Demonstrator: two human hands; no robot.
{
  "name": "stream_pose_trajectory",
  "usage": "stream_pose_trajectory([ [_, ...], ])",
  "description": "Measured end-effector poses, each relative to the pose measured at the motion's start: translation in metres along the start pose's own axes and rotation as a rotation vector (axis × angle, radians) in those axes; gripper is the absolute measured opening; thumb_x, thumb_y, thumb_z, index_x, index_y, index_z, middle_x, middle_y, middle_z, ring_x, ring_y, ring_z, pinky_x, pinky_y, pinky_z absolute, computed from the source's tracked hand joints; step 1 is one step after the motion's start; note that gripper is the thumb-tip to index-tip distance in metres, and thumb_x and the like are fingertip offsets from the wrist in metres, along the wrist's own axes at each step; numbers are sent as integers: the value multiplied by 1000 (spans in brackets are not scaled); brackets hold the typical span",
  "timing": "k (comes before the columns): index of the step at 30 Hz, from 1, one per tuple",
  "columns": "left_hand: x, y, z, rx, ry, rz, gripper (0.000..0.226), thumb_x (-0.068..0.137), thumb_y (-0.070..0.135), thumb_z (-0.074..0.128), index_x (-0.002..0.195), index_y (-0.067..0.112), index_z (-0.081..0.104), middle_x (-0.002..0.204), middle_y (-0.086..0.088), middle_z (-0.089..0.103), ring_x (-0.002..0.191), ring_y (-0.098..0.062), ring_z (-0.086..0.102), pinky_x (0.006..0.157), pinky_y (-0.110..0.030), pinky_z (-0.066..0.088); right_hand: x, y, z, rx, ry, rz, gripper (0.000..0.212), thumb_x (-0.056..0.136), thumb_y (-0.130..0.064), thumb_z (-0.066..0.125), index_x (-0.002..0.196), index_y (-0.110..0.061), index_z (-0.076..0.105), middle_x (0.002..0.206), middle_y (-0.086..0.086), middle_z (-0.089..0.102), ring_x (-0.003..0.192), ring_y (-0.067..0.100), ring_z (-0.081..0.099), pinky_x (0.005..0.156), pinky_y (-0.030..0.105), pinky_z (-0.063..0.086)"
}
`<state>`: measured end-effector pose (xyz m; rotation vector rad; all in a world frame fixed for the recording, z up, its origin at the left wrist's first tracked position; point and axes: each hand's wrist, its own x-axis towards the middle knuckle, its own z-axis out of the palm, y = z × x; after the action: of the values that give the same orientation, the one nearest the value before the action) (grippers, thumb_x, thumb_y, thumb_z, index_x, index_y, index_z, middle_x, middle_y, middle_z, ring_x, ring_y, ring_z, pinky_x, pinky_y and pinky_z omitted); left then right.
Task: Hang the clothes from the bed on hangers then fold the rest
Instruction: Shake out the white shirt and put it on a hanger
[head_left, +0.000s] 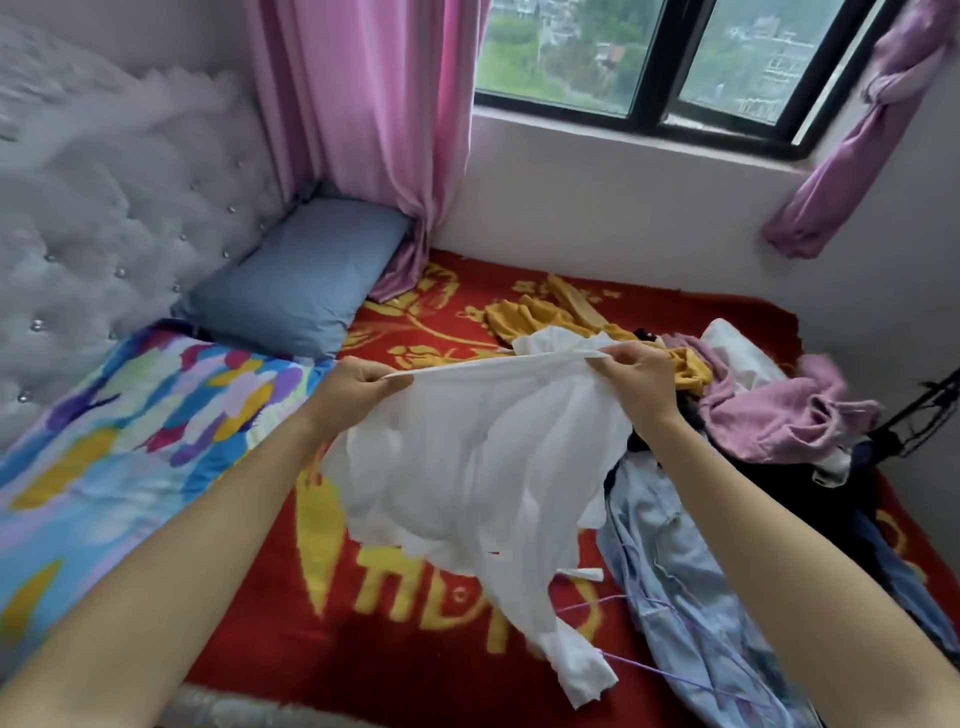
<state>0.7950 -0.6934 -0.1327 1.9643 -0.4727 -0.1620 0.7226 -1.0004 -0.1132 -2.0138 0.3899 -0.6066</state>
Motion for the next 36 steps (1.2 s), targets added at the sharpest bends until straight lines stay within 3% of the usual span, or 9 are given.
stream_pose_trajectory([
  [7,38,87,-52,-102,244,227,26,91,22,61,66,18,63,38,11,39,37,-1,34,43,-22,44,52,-93,-30,234,156,-212,3,79,-6,68,82,-5,70,53,-17,57,50,-6,50,52,10,38],
  [12,35,85,-48,-15,266,243,27,88,25,64,65,12,66,37,12,40,37,-1,37,50,-28,40,55,-83,-36,184,101,-218,14,84,-5,64,96,-12,67,52,-26,59,52,-12,53,55,6,40],
  [15,28,57,-35,29,276,168,31,90,22,61,65,5,63,38,13,45,38,1,40,51,-27,36,51,-31,-39,127,55,-70,17,87,-2,60,101,-7,68,58,-24,62,60,-5,57,59,7,40],
  [19,23,36,-36,118,347,97,24,91,21,61,77,3,68,44,17,53,47,4,46,53,-17,36,45,55,-62,65,216,281,25,86,-5,56,107,4,68,80,3,69,59,3,55,58,15,40],
  [22,23,38,-43,228,338,65,34,93,21,58,65,2,60,56,-5,51,57,-12,43,60,-29,34,38,102,-88,-82,328,488,27,86,-7,56,109,1,67,90,8,73,76,22,60,72,30,45],
  [25,25,55,-37,318,350,45,50,94,20,55,51,13,31,50,-4,28,52,-17,28,57,-31,24,29,115,-92,-276,133,542,35,83,0,58,118,-2,62,115,21,64,87,24,54,72,27,43],
  [27,30,71,-23,307,362,15,51,94,16,53,51,14,26,49,-4,25,51,-17,25,55,-31,22,19,99,-68,-407,-129,423,46,78,4,60,124,-2,59,111,19,64,87,23,53,64,25,40],
  [30,37,100,2,243,354,-50,48,92,7,47,51,14,24,51,-4,24,49,-15,21,47,-28,19,-12,51,-17,-314,-367,209,33,80,-2,65,113,0,65,108,15,66,98,27,61,79,30,45],
  [36,46,138,21,97,318,-69,42,88,-1,42,61,24,21,64,2,22,62,-19,27,57,-30,23,-74,-17,58,-97,-460,-65,51,80,-34,72,123,-10,59,107,0,62,94,13,57,80,21,43],
])
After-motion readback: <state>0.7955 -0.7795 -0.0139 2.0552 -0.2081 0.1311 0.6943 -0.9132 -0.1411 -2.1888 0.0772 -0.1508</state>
